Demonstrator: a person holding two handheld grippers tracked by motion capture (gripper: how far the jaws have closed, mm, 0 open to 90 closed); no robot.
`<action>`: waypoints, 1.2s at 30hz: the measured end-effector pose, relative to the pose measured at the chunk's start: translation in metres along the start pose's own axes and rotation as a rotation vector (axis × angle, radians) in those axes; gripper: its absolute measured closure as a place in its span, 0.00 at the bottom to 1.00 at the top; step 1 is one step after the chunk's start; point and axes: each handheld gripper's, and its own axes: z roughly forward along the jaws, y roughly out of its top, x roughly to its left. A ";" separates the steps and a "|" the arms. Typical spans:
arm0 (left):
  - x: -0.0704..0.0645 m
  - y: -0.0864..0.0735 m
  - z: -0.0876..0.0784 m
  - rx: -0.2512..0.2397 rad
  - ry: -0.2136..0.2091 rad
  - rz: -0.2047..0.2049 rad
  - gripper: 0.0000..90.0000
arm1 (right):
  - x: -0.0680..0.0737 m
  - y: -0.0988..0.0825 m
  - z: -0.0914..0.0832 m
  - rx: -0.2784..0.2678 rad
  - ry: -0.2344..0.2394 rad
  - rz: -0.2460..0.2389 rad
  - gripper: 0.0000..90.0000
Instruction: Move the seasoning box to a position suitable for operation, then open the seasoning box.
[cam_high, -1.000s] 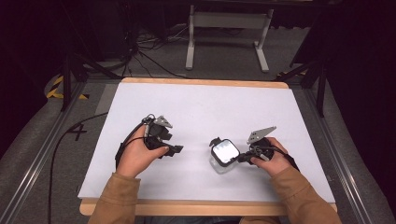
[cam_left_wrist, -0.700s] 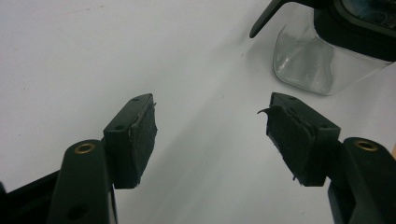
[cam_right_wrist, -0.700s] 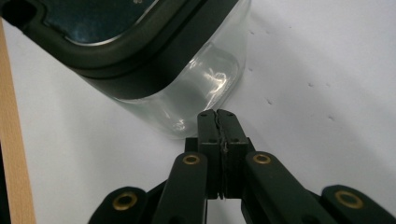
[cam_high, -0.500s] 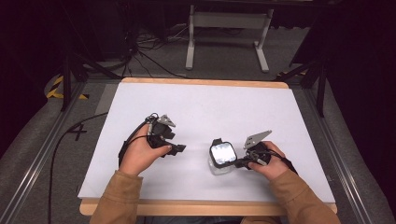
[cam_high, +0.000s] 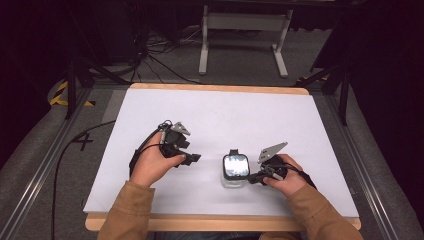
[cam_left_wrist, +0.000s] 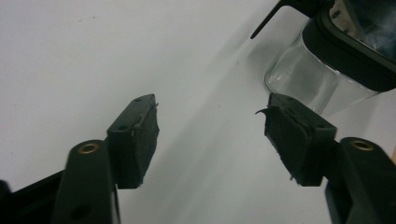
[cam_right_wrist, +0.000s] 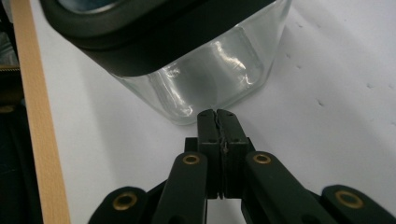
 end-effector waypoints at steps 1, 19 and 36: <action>-0.002 0.002 0.000 -0.010 -0.002 0.004 0.47 | -0.001 -0.001 -0.003 -0.009 -0.004 0.002 0.99; -0.037 0.052 0.025 -0.129 -0.176 0.081 0.85 | -0.014 -0.030 -0.054 -0.150 -0.129 0.101 0.98; -0.039 0.066 0.056 -0.173 -0.218 0.056 0.98 | -0.012 -0.042 -0.060 -0.161 -0.143 0.133 0.97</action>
